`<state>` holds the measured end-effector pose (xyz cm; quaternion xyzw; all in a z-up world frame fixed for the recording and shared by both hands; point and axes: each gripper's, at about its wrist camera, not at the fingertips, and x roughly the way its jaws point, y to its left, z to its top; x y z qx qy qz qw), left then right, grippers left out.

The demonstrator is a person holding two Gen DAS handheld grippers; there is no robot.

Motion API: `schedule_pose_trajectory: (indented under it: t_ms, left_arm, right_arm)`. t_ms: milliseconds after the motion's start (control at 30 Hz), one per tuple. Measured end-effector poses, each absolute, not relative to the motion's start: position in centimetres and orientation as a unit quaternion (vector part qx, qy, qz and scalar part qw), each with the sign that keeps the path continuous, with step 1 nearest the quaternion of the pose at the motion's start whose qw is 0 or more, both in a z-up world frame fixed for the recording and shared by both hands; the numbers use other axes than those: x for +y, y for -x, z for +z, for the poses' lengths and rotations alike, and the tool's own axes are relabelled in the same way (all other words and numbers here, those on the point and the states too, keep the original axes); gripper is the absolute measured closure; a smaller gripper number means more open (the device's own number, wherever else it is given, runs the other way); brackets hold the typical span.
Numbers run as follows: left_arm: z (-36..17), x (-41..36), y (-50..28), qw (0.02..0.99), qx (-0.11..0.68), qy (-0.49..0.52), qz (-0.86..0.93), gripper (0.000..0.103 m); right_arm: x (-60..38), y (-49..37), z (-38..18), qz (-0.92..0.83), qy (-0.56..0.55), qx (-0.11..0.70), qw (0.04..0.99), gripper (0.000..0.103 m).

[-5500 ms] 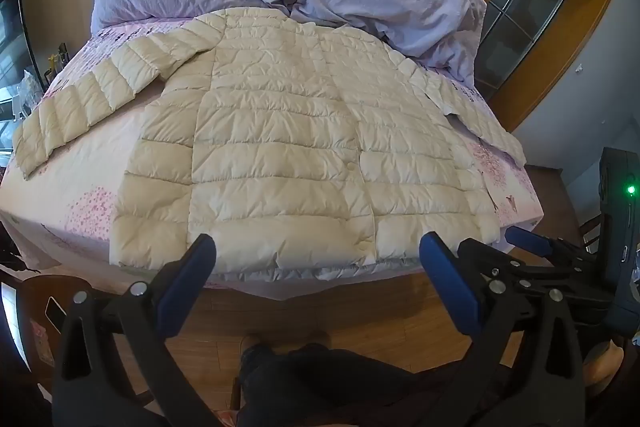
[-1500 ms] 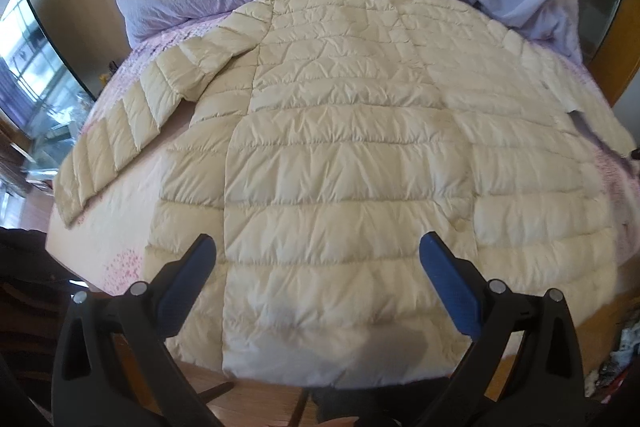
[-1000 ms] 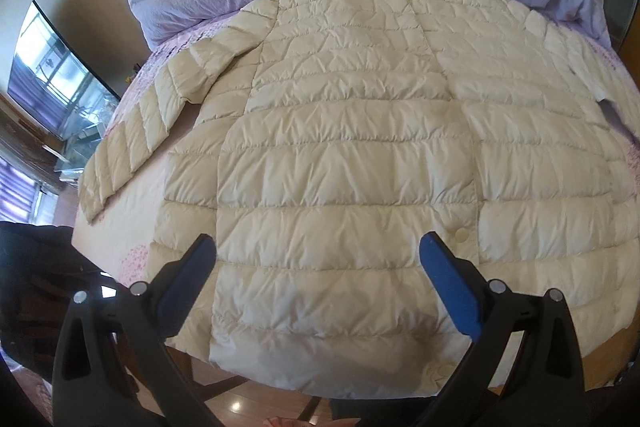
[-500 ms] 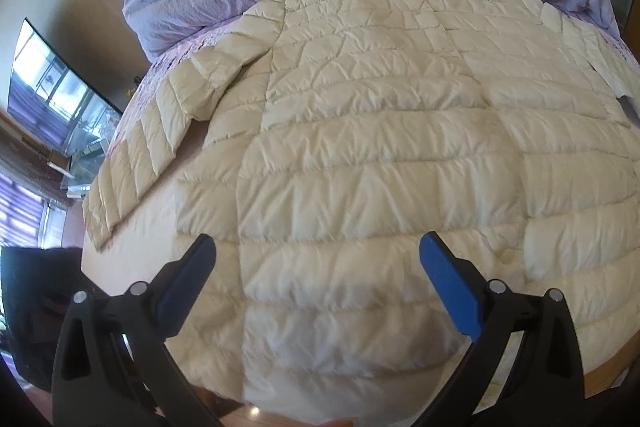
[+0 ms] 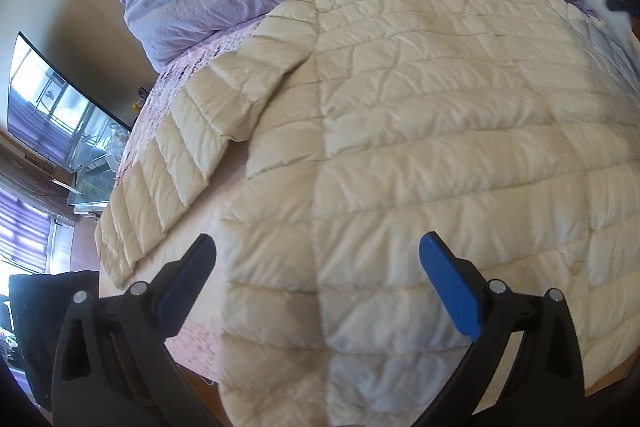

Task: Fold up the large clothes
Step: 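Fold the held sleeve across the jacket body with the right gripper and release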

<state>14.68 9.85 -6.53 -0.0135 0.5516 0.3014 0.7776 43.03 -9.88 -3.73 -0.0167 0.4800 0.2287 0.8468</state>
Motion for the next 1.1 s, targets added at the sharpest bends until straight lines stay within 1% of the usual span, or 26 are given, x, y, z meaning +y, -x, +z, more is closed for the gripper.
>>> schedule_pose_trajectory:
  t_ms: [200, 400, 433, 500, 533, 567, 600, 633, 767, 867, 1000, 1033, 1067, 1100]
  left_arm:
    - [-6.5, 12.1, -13.8, 0.775, 0.552, 0.016, 0.306, 0.002]
    - [-6.6, 13.8, -13.7, 0.772, 0.555, 0.013, 0.308, 0.002]
    - [-6.7, 14.0, -13.8, 0.772, 0.556, 0.014, 0.307, 0.002]
    - [-6.8, 14.2, -14.0, 0.772, 0.557, 0.012, 0.305, 0.002]
    - [-6.8, 14.3, -14.1, 0.773, 0.558, 0.011, 0.303, 0.002]
    - [-6.9, 14.3, -14.2, 0.773, 0.558, 0.010, 0.301, 0.002]
    - [-7.0, 14.3, -14.4, 0.773, 0.559, 0.008, 0.300, 0.002]
    - [-7.1, 14.2, -14.6, 0.774, 0.559, 0.006, 0.297, 0.002]
    - [-7.3, 14.0, -15.3, 0.777, 0.559, 0.003, 0.290, 0.002]
    - [-7.2, 13.5, -15.9, 0.781, 0.556, -0.001, 0.283, 0.002]
    - [-7.1, 12.5, -16.5, 0.789, 0.552, -0.005, 0.271, 0.002]
    - [-7.1, 12.3, -16.6, 0.790, 0.552, -0.005, 0.268, 0.002]
    - [-7.2, 12.1, -16.7, 0.790, 0.552, -0.005, 0.267, 0.002]
    - [-7.2, 12.0, -16.7, 0.790, 0.553, -0.007, 0.266, 0.002]
  right_arm:
    - [-0.8, -39.2, -6.3, 0.296, 0.052, 0.503, 0.810, 0.096]
    - [3.4, -36.9, -8.3, 0.321, 0.070, 0.521, 0.788, 0.095]
    - [3.9, -36.6, -8.5, 0.323, 0.074, 0.524, 0.784, 0.093]
    - [5.0, -36.4, -9.1, 0.333, 0.082, 0.539, 0.769, 0.082]
    - [5.0, -36.4, -9.0, 0.338, 0.081, 0.543, 0.764, 0.069]
    - [5.0, -36.5, -8.8, 0.344, 0.076, 0.542, 0.763, 0.059]
    - [4.7, -36.5, -8.1, 0.349, 0.066, 0.533, 0.768, 0.056]
    - [4.3, -36.6, -7.4, 0.350, 0.069, 0.531, 0.769, 0.054]
    - [1.7, -38.1, -5.0, 0.321, 0.031, 0.489, 0.810, 0.052]
    - [0.4, -40.3, -6.4, 0.247, 0.057, 0.499, 0.829, 0.052]
    - [-0.1, -41.8, -9.6, 0.188, 0.085, 0.537, 0.818, 0.051]
    - [0.2, -41.7, -9.9, 0.187, 0.086, 0.540, 0.816, 0.047]
    - [0.4, -41.6, -10.0, 0.186, 0.087, 0.539, 0.817, 0.040]
    - [0.8, -41.5, -10.1, 0.187, 0.091, 0.537, 0.817, 0.037]
